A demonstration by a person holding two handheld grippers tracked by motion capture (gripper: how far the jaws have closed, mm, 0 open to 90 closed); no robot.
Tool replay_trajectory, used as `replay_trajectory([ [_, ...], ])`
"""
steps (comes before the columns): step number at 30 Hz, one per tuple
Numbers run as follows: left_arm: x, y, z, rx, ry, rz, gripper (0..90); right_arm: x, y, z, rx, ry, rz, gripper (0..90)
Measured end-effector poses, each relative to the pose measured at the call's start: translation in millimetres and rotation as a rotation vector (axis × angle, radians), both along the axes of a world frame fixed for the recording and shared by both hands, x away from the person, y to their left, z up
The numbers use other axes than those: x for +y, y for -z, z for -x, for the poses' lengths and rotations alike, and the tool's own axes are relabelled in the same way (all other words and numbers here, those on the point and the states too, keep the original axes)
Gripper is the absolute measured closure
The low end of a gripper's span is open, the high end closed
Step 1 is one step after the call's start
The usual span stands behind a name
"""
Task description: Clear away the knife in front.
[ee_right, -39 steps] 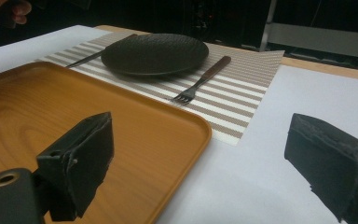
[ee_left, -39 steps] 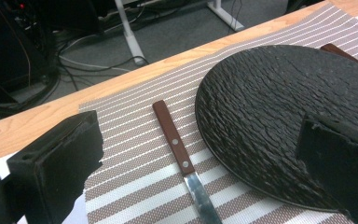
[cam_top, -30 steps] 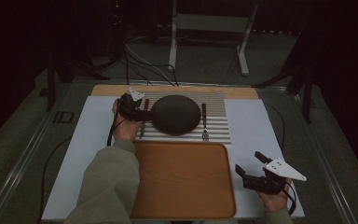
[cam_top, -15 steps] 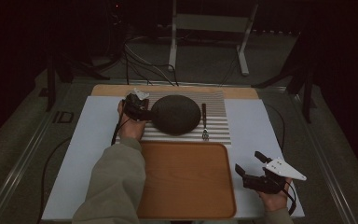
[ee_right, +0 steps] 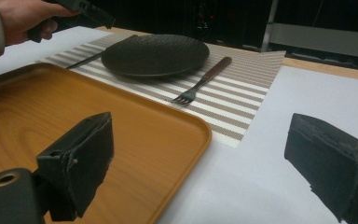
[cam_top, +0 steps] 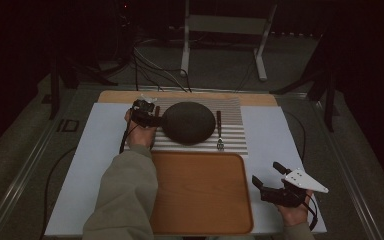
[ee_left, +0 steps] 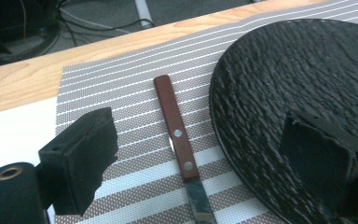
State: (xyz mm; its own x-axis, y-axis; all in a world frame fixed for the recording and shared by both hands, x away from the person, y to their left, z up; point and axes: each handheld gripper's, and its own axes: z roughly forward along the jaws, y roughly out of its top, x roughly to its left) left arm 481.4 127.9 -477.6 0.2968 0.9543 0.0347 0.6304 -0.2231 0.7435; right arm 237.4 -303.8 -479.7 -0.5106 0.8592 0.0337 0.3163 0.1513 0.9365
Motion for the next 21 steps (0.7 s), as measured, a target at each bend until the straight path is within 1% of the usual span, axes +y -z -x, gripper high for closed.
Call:
replay_trajectory([
  [3, 1.2, 4.1, -2.8, 0.026, -0.022, 0.002, 16.2, 0.1, 0.2, -0.4, 0.001, -0.001, -0.001, 8.1],
  [4, 1.1, 5.6, -3.5, 0.035, -0.032, -0.007, 17.0, 0.1, 0.2, -0.5, 0.001, -0.002, -0.001, 8.1],
  [6, 1.1, 8.3, -4.4, 0.05, -0.039, -0.001, 18.0, 0.1, 0.2, -0.6, 0.001, -0.002, -0.001, 8.1],
  [10, -1.1, 12.5, -6.4, 0.063, -0.061, -0.007, 22.3, 0.0, 0.1, -0.6, 0.001, -0.003, -0.002, 8.1],
  [13, -0.6, 14.1, -7.6, 0.07, -0.07, -0.008, 29.2, 0.0, 0.0, -0.4, 0.001, -0.003, -0.003, 8.1],
  [14, 0.2, 16.2, -8.7, 0.08, -0.072, -0.005, 32.5, -0.1, 0.1, -0.4, 0.001, -0.003, -0.004, 8.1],
  [18, 0.5, 21.5, -10.4, 0.103, -0.066, -0.009, 44.6, 0.0, 0.2, -0.7, 0.004, -0.005, -0.003, 8.1],
  [19, 0.5, 21.5, -10.4, 0.103, -0.066, -0.009, 47.0, 0.0, 0.2, -0.7, 0.005, -0.005, -0.003, 8.2],
  [21, -1.3, 25.3, -11.6, 0.115, -0.068, -0.019, 52.9, 0.0, 0.2, -0.8, 0.005, -0.006, -0.002, 8.1],
])
